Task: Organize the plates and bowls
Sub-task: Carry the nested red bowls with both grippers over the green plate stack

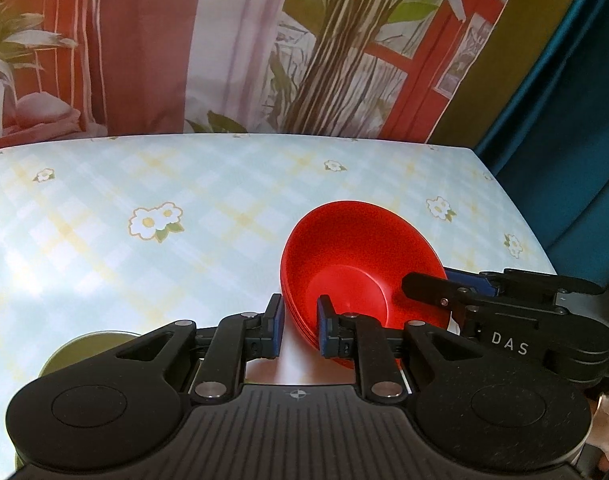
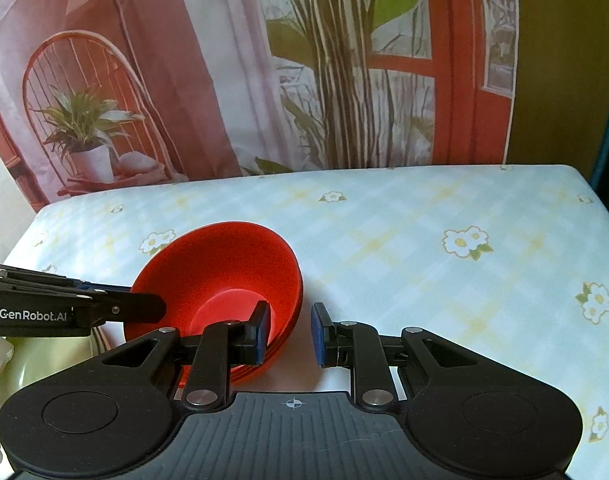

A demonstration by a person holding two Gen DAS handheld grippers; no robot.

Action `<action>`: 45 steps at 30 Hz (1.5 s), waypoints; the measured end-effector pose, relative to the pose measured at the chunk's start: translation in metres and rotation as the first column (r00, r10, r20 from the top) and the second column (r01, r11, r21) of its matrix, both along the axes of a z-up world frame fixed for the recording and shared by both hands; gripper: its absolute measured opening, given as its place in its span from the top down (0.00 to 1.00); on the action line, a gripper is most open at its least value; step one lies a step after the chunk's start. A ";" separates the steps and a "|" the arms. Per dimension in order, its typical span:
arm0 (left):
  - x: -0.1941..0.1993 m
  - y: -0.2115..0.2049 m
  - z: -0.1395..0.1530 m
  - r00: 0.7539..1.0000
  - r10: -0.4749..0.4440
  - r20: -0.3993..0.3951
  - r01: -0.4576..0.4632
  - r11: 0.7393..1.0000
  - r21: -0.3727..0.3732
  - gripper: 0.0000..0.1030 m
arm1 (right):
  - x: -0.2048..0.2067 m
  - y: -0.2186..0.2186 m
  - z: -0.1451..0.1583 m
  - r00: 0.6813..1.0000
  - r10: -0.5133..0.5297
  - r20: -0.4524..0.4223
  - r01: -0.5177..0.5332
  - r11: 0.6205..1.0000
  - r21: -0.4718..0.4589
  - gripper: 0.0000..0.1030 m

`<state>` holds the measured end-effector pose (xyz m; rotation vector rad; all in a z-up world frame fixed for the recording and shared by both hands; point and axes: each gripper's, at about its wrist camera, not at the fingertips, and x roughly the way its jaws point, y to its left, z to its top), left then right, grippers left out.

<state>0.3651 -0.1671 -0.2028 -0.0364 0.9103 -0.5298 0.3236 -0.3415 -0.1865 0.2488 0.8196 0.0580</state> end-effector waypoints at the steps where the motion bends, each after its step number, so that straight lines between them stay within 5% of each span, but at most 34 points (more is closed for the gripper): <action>1: 0.000 0.001 -0.001 1.000 0.001 -0.001 -0.001 1.000 -0.002 0.82 | 0.001 0.000 0.000 1.000 0.000 -0.001 0.000 1.000 0.002 0.80; 45: -0.006 0.008 0.015 1.000 0.021 0.009 -0.021 0.999 -0.027 0.83 | -0.003 0.006 0.008 0.999 -0.033 0.013 0.032 0.999 0.029 0.85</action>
